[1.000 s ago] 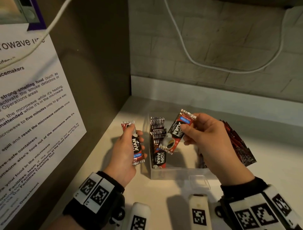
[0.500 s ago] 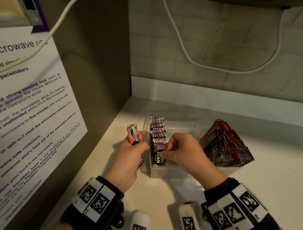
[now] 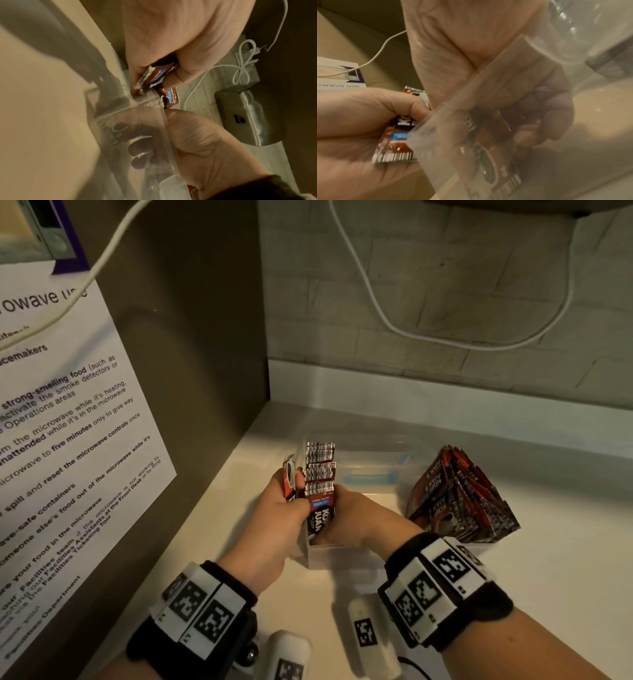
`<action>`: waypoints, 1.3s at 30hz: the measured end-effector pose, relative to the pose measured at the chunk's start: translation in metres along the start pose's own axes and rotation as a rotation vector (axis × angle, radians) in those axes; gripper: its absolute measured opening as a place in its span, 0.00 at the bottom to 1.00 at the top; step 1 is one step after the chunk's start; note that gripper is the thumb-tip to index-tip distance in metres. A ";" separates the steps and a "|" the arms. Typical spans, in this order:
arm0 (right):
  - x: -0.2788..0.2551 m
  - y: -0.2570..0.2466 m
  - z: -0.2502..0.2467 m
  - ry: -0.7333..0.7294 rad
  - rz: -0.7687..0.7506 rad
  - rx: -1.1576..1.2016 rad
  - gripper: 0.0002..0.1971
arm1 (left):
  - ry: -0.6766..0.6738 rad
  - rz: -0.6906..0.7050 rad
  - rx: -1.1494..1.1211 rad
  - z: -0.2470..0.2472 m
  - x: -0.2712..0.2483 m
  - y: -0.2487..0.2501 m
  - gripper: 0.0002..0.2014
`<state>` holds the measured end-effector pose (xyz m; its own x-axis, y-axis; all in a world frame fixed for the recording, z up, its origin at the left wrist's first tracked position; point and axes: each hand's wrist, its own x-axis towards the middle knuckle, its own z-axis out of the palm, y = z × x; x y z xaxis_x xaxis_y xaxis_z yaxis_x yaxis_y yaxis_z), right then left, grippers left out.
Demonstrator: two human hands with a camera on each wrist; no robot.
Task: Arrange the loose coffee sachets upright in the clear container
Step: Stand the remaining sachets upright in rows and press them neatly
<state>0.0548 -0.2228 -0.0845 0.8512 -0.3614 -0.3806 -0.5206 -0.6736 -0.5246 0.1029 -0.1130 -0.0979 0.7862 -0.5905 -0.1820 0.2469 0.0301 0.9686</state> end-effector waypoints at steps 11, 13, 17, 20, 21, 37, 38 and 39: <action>0.011 0.003 0.008 -0.021 0.013 0.038 0.33 | 0.023 0.037 0.105 0.005 0.001 0.002 0.23; 0.010 0.004 0.006 -0.040 0.006 0.041 0.31 | 0.019 0.043 0.084 0.004 0.000 0.003 0.22; 0.005 0.007 0.000 -0.046 -0.008 0.096 0.24 | 0.027 0.022 -0.043 -0.002 -0.003 0.009 0.21; 0.004 0.009 -0.001 -0.007 0.004 0.136 0.26 | 0.097 0.037 -0.095 -0.011 -0.002 0.016 0.19; 0.003 0.010 -0.001 -0.001 0.009 0.154 0.26 | 0.127 0.047 -0.125 -0.013 -0.001 0.018 0.16; -0.046 -0.011 -0.044 0.399 -0.107 0.425 0.39 | 0.103 0.122 -0.328 -0.015 -0.008 0.043 0.11; -0.049 -0.016 -0.046 0.410 -0.154 0.488 0.32 | 0.077 0.128 -0.353 -0.011 -0.010 0.045 0.12; -0.050 -0.020 -0.046 0.384 -0.197 0.551 0.25 | 0.049 0.128 -0.382 -0.007 -0.011 0.048 0.12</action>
<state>0.0254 -0.2210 -0.0203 0.8436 -0.5370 0.0037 -0.2261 -0.3614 -0.9046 0.1096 -0.0994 -0.0509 0.8479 -0.5239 -0.0811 0.3310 0.4038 0.8529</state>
